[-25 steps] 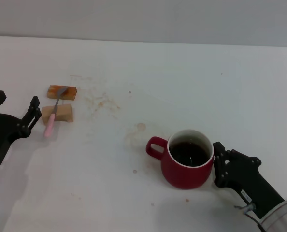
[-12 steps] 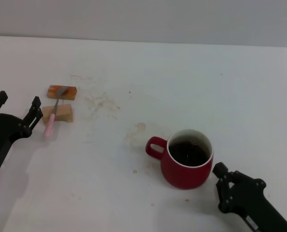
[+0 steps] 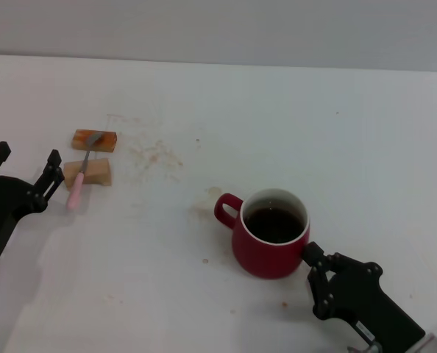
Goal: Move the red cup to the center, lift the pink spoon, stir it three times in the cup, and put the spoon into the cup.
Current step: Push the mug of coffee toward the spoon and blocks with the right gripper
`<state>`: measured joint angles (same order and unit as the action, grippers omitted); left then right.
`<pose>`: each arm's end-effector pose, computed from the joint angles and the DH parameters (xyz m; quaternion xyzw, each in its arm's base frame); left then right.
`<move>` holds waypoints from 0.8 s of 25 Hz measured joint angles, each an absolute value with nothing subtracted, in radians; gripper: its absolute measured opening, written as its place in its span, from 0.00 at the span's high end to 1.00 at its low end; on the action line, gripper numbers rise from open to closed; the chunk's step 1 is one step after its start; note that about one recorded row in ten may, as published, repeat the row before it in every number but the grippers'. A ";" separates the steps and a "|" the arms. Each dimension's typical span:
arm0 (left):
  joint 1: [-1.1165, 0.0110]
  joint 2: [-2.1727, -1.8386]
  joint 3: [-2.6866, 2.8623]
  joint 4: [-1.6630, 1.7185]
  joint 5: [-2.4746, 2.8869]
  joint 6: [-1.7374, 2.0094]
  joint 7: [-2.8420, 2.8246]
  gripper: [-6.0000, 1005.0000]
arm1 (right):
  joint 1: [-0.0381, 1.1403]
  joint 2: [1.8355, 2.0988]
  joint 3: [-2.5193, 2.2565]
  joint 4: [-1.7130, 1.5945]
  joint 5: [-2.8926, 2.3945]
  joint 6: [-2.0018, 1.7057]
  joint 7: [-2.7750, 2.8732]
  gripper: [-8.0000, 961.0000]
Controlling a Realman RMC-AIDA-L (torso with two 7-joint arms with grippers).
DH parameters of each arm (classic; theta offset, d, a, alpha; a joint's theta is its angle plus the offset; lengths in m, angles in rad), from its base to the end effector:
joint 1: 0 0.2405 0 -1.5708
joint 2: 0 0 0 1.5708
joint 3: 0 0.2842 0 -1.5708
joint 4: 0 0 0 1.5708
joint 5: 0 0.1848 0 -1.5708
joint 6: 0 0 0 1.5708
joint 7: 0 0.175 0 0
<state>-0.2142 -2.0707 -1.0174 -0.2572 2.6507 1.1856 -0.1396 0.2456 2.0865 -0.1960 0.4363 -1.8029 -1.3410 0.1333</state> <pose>-0.3560 0.2945 -0.0306 -0.7238 -0.2338 -0.2730 0.5890 0.2876 0.2136 -0.1313 -0.8081 0.2873 0.3486 0.3781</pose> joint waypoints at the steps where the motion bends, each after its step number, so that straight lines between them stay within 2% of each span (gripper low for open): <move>1: -0.214 -2.071 -1.018 -0.257 2.651 1.186 -0.140 0.20 | 0.253 2.086 -0.194 0.436 -1.803 -1.339 0.134 0.99; 12: -0.221 -2.071 -1.019 -0.247 2.651 1.186 -0.140 0.20 | 0.341 2.089 -0.184 0.435 -1.797 -1.285 0.135 0.99; 20: -0.221 -2.069 -1.019 -0.244 2.651 1.174 -0.140 0.20 | 0.299 2.088 -0.159 0.440 -1.797 -1.301 0.136 0.99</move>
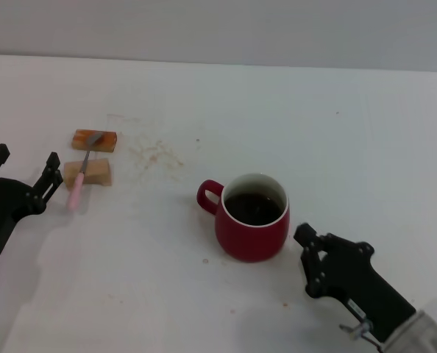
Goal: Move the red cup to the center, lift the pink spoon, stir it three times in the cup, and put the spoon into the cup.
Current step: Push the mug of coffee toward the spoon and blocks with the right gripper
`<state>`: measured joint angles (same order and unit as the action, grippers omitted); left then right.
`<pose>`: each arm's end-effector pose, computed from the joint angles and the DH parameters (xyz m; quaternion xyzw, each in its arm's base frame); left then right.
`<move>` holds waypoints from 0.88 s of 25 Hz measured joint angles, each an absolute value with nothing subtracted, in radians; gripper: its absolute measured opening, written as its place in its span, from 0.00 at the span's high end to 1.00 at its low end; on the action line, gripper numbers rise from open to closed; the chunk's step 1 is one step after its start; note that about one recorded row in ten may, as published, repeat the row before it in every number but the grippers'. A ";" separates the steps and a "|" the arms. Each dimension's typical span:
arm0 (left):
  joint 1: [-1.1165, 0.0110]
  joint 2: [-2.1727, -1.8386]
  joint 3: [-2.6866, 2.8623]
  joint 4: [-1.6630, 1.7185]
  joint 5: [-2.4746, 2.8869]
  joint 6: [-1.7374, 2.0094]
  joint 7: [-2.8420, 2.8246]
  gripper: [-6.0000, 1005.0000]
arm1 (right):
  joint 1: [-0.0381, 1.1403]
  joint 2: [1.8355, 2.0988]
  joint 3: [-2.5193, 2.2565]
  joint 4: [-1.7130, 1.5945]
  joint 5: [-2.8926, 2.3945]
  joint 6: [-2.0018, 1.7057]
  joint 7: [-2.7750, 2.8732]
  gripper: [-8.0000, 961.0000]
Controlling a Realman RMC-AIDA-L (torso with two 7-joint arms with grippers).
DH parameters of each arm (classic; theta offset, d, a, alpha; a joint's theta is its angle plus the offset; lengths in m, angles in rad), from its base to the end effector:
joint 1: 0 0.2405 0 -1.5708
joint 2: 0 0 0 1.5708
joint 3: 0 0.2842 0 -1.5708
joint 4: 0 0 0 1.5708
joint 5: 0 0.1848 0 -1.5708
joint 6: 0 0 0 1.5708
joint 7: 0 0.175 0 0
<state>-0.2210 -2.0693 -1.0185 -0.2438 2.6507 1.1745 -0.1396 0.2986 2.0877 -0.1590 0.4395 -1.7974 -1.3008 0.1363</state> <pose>-0.3595 0.2954 -0.0309 -0.7263 -0.2362 -0.2641 0.5890 0.2810 0.2343 -0.1321 -0.8093 0.2818 0.3480 0.3803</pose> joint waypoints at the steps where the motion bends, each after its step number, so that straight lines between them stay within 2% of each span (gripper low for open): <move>1: -0.221 -2.069 -1.019 -0.244 2.651 1.172 -0.140 0.20 | 0.289 2.088 -0.160 0.440 -1.798 -1.305 0.136 0.99; 7: -0.224 -2.071 -1.018 -0.244 2.651 1.166 -0.140 0.20 | 0.259 2.089 -0.160 0.443 -1.800 -1.312 0.137 0.99; 22: -0.226 -2.072 -1.014 -0.244 2.651 1.161 -0.140 0.21 | 0.338 2.090 -0.144 0.442 -1.794 -1.244 0.137 0.99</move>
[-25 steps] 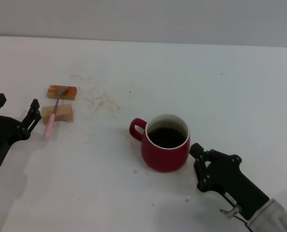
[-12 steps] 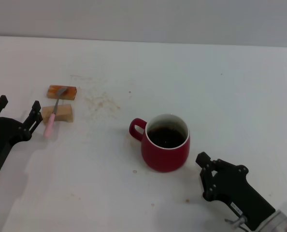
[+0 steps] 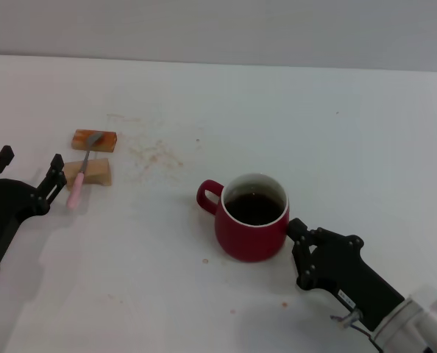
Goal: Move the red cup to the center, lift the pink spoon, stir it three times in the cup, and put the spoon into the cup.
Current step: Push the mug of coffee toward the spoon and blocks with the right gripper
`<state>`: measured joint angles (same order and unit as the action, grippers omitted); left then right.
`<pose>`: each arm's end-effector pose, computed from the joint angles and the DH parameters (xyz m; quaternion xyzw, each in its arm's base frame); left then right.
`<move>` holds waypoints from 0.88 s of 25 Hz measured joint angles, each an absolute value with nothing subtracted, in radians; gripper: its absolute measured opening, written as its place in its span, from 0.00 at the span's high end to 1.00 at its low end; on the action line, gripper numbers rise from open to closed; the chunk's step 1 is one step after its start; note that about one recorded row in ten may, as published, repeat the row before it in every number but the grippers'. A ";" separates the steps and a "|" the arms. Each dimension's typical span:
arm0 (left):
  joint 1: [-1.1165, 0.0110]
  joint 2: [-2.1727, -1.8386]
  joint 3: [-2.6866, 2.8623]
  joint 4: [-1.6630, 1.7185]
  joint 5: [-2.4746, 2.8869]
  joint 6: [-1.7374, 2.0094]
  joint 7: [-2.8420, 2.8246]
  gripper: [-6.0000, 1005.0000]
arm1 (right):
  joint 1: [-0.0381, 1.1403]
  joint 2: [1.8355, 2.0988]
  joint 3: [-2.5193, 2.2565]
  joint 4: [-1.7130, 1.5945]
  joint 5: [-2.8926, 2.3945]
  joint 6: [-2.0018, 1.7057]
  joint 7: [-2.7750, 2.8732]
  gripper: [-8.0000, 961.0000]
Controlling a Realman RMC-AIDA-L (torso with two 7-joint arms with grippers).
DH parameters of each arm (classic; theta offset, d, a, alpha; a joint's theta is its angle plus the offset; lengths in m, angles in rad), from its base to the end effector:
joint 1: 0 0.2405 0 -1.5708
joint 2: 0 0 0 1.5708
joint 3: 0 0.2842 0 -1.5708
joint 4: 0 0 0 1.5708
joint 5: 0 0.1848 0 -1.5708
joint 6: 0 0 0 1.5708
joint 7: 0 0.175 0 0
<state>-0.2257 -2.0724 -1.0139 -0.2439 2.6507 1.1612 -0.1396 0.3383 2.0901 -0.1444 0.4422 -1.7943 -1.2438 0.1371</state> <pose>-0.3588 0.2966 -0.0343 -0.7294 -0.2390 -0.2614 0.5852 0.2777 0.2464 -0.1382 -0.8177 0.2817 0.3350 0.3739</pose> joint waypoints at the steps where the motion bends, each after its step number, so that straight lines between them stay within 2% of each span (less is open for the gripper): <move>1: -0.226 -2.072 -1.014 -0.244 2.651 1.161 -0.140 0.21 | 0.342 2.090 -0.143 0.442 -1.794 -1.241 0.137 0.99; 22: -0.227 -2.072 -1.017 -0.246 2.651 1.151 -0.140 0.21 | 0.448 2.089 -0.095 0.413 -1.799 -1.190 0.141 0.99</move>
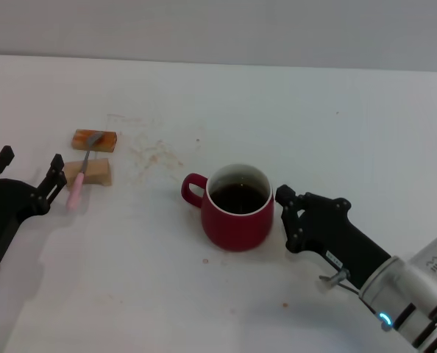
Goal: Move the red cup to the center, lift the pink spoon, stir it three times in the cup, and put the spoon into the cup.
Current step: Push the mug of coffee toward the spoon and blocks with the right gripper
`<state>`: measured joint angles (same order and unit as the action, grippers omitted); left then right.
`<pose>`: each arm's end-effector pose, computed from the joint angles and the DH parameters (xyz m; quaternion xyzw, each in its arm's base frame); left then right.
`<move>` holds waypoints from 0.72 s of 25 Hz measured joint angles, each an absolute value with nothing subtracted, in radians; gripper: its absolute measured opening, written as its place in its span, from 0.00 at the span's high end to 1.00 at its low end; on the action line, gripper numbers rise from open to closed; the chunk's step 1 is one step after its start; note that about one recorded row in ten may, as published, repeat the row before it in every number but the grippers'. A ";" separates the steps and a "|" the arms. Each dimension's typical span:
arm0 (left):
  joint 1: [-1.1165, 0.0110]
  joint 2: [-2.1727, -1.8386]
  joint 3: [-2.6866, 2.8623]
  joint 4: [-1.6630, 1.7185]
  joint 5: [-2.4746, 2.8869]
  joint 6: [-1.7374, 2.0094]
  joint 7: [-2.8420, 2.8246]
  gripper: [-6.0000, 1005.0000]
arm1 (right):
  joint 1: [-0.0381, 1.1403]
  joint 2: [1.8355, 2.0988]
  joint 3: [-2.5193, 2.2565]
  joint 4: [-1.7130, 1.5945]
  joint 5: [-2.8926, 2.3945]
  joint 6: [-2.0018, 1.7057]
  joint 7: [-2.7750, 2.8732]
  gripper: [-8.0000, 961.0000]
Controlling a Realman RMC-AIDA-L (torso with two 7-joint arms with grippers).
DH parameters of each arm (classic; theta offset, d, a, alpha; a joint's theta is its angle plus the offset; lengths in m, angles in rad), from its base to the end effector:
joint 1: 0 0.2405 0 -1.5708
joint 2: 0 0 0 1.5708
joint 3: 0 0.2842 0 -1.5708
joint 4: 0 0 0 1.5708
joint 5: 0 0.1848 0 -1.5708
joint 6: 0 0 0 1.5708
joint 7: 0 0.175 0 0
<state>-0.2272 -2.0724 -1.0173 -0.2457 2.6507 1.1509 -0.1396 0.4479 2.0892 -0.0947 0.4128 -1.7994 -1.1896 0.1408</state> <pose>-0.3597 0.2976 -0.0347 -0.7293 -0.2419 -0.2589 0.5854 0.2612 0.2862 -0.1353 -0.8294 0.2461 0.3318 0.3761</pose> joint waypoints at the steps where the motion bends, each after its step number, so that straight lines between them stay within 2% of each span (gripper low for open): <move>1: -0.228 -2.072 -1.018 -0.246 2.651 1.147 -0.140 0.21 | 0.451 2.089 -0.090 0.410 -1.799 -1.188 0.141 0.99; 18: -0.230 -2.072 -1.014 -0.246 2.651 1.143 -0.140 0.22 | 0.380 2.090 -0.079 0.456 -1.874 -1.181 0.141 0.99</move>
<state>-0.2297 -2.0724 -1.0144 -0.2456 2.6508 1.1427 -0.1396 0.3803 2.0900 -0.0792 0.4563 -1.8739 -1.1806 0.1412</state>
